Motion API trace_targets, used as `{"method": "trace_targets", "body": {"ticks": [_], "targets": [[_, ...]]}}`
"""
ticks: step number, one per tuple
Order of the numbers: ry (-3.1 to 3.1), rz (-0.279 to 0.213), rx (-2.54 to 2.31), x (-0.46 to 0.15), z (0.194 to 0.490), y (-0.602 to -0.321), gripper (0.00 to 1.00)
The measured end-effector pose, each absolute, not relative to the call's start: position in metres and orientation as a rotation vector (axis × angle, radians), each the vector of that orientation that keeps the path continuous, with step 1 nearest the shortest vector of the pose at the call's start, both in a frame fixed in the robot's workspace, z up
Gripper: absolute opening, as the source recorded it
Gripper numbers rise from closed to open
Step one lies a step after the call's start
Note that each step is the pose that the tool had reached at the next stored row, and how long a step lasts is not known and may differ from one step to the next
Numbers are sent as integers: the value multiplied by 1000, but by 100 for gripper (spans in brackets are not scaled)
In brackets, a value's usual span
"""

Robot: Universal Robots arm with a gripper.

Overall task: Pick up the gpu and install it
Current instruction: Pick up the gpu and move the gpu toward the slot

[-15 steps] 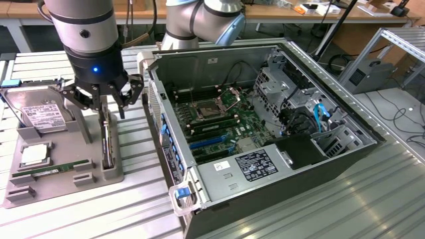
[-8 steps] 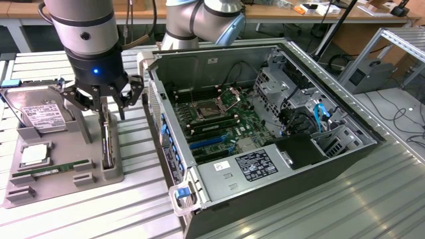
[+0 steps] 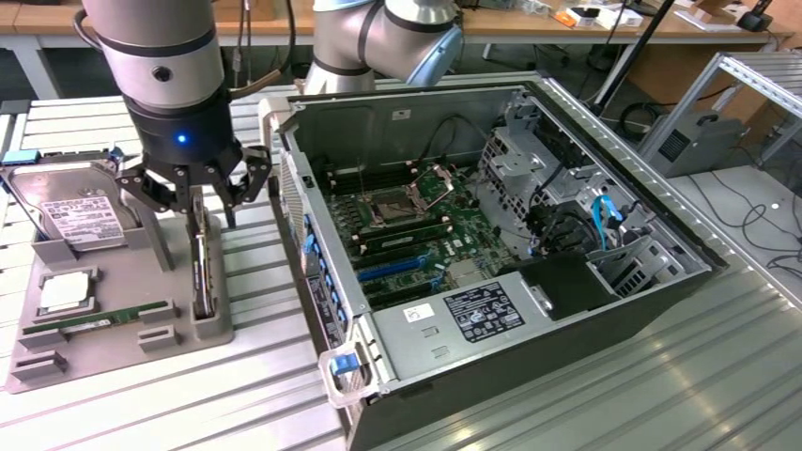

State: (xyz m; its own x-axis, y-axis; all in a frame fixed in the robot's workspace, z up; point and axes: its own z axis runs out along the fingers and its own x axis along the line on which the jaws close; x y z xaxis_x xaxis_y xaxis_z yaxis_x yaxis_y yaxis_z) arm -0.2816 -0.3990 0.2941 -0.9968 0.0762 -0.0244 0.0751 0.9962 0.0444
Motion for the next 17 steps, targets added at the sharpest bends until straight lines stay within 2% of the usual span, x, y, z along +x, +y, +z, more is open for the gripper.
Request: {"method": "trace_targets", "body": {"ticks": [17], "targets": [[3112, 68, 118, -293, 281, -399, 42]]}}
